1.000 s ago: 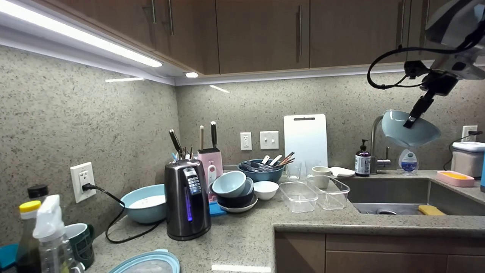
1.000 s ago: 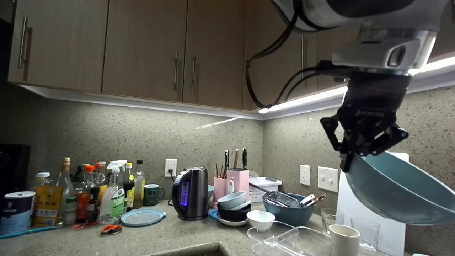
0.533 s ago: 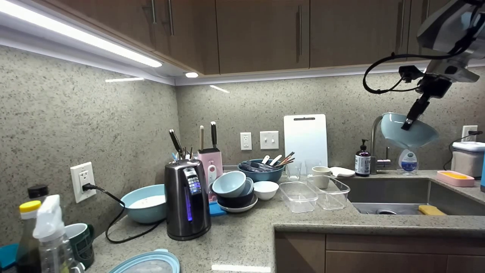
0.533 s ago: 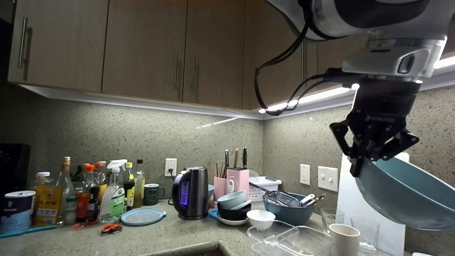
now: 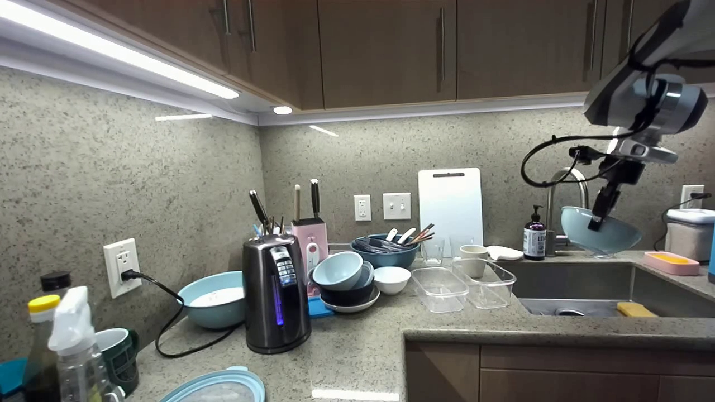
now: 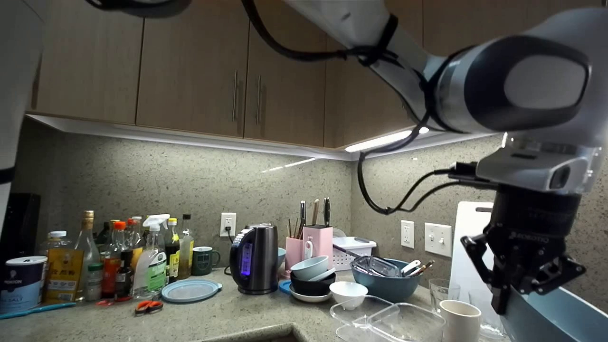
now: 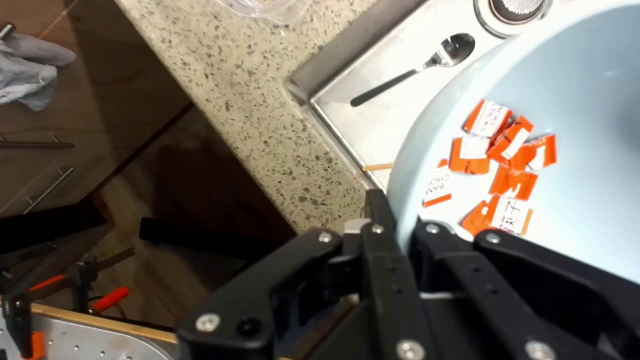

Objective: Move the bowl into the sink

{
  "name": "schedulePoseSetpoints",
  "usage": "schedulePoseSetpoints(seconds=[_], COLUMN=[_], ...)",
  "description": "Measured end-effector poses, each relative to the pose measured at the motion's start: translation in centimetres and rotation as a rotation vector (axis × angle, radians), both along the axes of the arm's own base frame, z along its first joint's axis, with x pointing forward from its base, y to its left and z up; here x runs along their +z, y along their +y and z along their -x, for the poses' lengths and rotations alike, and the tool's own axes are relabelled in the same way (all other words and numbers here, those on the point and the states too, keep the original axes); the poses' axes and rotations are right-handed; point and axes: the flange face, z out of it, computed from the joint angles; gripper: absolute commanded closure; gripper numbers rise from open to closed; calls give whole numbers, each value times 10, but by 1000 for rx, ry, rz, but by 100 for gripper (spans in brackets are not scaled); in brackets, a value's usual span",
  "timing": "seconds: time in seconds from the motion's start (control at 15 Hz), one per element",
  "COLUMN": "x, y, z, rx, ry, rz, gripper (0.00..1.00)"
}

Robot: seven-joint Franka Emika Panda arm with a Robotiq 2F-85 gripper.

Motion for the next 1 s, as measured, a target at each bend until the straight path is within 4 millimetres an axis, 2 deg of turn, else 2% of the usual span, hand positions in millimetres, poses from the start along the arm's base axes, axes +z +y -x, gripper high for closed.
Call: schedulePoseSetpoints(seconds=[0.2, 0.4, 0.6, 0.87, 1.0], x=[-33, -50, -60, -62, -73], y=[-14, -24, -31, -34, -34], z=[-20, -45, -59, -60, -71], rx=[4, 26, 40, 39, 47], ry=[66, 104, 127, 128, 132], rz=[12, 34, 42, 46, 66], gripper=[97, 94, 94, 97, 97])
